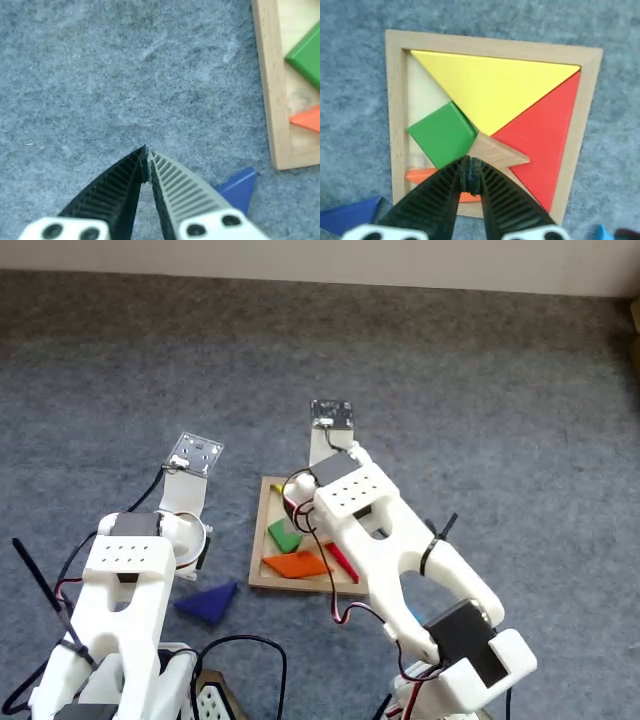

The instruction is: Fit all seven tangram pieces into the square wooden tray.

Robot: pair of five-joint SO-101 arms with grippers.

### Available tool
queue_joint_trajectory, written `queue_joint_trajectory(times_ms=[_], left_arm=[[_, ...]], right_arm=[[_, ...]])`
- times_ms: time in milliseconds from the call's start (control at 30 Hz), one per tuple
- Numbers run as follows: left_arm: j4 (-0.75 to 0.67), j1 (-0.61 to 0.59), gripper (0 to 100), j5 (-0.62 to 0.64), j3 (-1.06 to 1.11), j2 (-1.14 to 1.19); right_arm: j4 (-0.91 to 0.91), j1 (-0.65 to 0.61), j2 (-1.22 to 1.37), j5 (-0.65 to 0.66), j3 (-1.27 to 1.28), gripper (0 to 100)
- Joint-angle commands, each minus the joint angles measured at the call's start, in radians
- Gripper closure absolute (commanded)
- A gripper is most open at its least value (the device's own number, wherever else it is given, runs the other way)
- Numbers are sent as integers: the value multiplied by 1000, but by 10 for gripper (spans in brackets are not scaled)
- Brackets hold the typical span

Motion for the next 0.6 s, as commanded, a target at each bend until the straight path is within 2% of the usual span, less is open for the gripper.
queue_joint_trajectory(times_ms=[0,200,467,567], left_arm=[[-12,-5,992,3,-15,-24],[-12,-5,992,3,-15,-24],[-12,-5,992,3,-15,-24],[-12,-5,992,3,-15,-24]], right_arm=[[62,-58,-19,8,-58,995],[76,-157,-12,3,-54,995],[73,-117,-8,6,-27,995],[10,-111,-8,9,36,995]])
